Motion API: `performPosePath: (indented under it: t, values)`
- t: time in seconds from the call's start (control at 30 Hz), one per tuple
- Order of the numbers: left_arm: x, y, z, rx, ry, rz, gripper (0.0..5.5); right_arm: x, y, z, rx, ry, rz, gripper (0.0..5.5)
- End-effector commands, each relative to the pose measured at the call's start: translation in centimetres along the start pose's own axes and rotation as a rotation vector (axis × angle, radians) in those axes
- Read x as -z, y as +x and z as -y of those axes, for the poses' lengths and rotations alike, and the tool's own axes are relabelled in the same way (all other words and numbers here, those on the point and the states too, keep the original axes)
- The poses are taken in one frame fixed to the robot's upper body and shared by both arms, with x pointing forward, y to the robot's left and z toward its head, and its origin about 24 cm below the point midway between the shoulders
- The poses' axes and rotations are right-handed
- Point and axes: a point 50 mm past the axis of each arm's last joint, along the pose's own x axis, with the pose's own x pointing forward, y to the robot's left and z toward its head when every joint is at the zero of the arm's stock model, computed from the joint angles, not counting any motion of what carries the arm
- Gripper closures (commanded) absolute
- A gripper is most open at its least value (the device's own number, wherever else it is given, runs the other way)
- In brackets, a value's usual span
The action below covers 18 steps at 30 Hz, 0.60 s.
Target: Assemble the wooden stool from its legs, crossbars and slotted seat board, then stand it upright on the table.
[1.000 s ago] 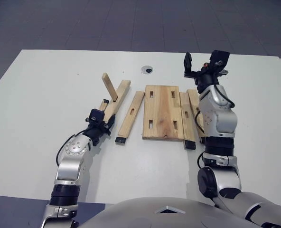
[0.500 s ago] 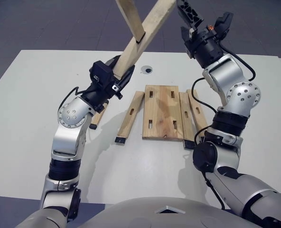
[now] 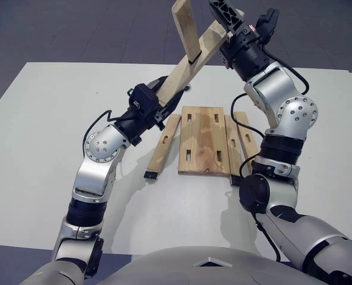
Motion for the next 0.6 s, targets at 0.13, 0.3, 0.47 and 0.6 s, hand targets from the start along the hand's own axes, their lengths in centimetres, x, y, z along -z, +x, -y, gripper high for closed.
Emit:
performPosePath:
  t: [0.13, 0.3, 0.47, 0.6]
  values:
    - [0.2, -0.1, -0.1, -0.003, 0.013, -0.007, 3.39, 0.1, -0.4, 0.8, 0.040, 0.024, -0.003, 2.62]
    - [0.5, -0.3, -0.1, -0.003, 0.019, -0.020, 3.39, 0.1, -0.7, 1.0, 0.054, 0.024, -0.003, 3.46]
    - [0.7, -0.3, 0.0, -0.005, 0.021, -0.027, 3.39, 0.0, -1.0, 1.1, 0.058, 0.018, -0.006, 4.24]
    - [0.8, -0.3, -0.1, -0.014, 0.023, -0.032, 3.39, 0.0, -1.4, 0.9, 0.058, 0.009, -0.014, 4.45]
